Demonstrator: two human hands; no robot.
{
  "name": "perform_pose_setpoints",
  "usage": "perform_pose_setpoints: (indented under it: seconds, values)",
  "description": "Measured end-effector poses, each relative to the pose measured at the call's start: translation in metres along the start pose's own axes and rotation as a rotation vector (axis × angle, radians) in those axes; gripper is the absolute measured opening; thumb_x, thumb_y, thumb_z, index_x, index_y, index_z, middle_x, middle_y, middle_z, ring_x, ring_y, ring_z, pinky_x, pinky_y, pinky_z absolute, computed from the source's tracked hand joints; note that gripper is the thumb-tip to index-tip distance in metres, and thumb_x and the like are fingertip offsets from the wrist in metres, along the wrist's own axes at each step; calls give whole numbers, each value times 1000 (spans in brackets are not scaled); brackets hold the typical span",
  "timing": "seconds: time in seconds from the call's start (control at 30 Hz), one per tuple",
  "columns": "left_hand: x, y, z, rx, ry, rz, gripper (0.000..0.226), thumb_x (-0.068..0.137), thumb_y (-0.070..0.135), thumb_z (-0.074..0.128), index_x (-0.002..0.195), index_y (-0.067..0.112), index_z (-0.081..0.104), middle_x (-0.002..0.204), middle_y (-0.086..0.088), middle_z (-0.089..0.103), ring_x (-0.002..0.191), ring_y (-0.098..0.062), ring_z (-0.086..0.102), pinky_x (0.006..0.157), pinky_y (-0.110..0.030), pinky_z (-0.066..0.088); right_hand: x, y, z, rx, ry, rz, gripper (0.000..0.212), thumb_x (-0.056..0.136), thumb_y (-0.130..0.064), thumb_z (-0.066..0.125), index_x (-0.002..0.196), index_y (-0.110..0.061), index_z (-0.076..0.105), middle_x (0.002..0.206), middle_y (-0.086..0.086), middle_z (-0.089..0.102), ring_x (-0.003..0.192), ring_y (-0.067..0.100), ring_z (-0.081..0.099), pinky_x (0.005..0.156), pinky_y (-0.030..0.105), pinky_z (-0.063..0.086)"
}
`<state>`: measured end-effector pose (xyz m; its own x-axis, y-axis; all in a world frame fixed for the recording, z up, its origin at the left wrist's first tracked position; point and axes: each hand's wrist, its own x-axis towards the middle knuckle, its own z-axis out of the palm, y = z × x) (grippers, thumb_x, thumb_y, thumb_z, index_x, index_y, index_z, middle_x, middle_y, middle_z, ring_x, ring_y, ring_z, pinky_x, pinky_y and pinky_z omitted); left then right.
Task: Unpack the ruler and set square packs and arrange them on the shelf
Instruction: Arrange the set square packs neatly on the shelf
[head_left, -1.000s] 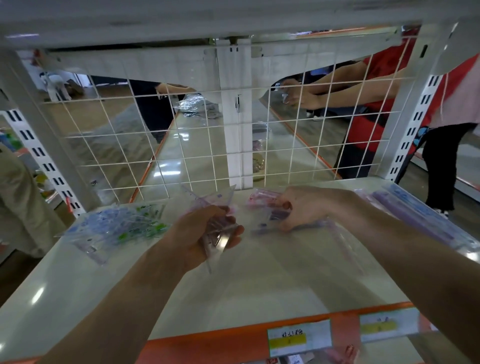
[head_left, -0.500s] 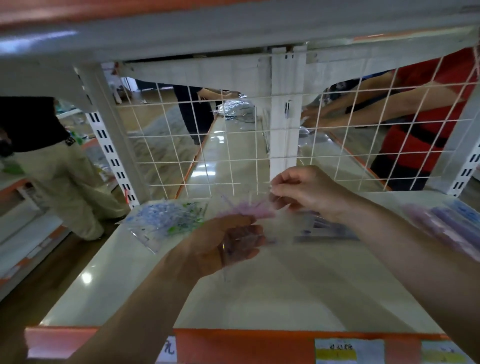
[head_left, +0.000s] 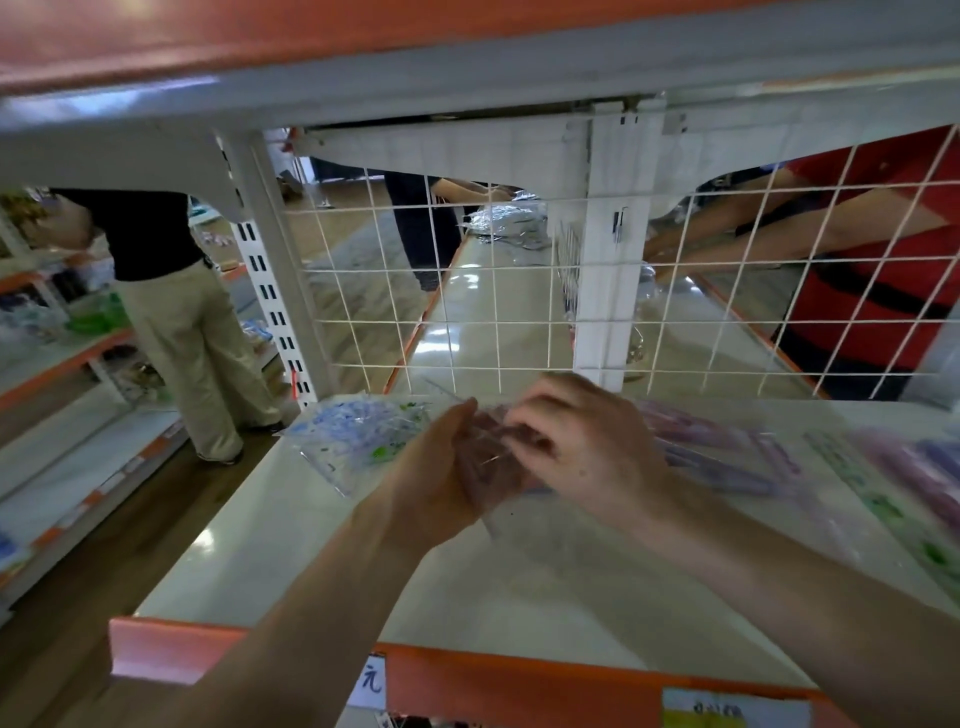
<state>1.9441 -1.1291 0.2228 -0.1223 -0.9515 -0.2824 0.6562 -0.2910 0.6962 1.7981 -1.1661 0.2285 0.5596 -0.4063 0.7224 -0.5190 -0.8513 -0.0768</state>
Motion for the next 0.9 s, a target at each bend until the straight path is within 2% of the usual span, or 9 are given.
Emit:
perform_pose_setpoints:
  seconds: [0.07,0.17,0.23,0.3,0.43,0.5,0.6,0.77,0.9]
  values:
    - [0,0,0,66,-21,6,32,96,29,44,87,5,64,78,-14,66,75,-25,69,76,-40,56,-4,-3,1,85,-142,40,33,79,-45,54,88,-17,71,90,-4,62,79,15,62,59,28,52]
    - [-3,1,-5,211,30,-17,22,86,19,58,103,11,68,84,-9,67,77,-20,68,64,-30,56,-4,0,-7,310,-303,109,45,79,-54,51,97,-19,72,100,-9,62,93,8,59,79,27,49]
    - [-7,4,-9,255,46,-36,17,89,12,57,102,12,68,85,-8,69,71,-19,67,58,-28,56,-1,8,-13,389,-231,174,37,84,-45,53,95,-17,73,97,-7,64,92,10,61,82,32,50]
    - [-10,7,-10,302,64,-50,12,90,12,58,94,12,69,89,-9,71,69,-21,68,53,-27,54,3,23,-17,256,-151,188,25,86,-30,59,98,-14,73,100,-2,65,94,18,61,82,40,52]
    - [-13,11,-5,496,48,-56,12,85,17,65,94,14,73,88,-7,72,68,-16,67,52,-25,53,11,29,-25,113,-370,138,40,84,-19,68,123,-16,63,122,-3,59,112,18,52,98,36,43]
    - [-12,11,-3,527,72,-50,12,85,15,64,94,12,72,84,-7,73,68,-17,66,53,-24,53,14,25,-25,121,-520,149,42,84,-27,68,124,-18,60,123,-7,56,112,13,51,95,28,41]
    - [-12,12,-2,537,90,-68,18,86,13,64,102,8,69,83,-10,72,67,-19,67,51,-25,52,18,19,-23,94,-587,145,37,82,-39,69,111,-20,58,103,-7,55,95,14,53,80,30,44]
    - [-12,13,-2,539,93,-83,26,83,13,67,107,2,68,85,-12,70,67,-21,67,53,-27,50,24,10,-25,-58,-650,80,60,84,-50,63,137,-32,42,115,-6,58,103,16,53,86,32,45]
    - [-12,14,-6,467,108,-99,16,85,10,64,99,2,67,83,-12,69,64,-21,66,52,-25,52,28,8,-20,-96,-681,48,47,82,-52,63,119,-25,51,102,-5,58,91,18,56,75,33,47]
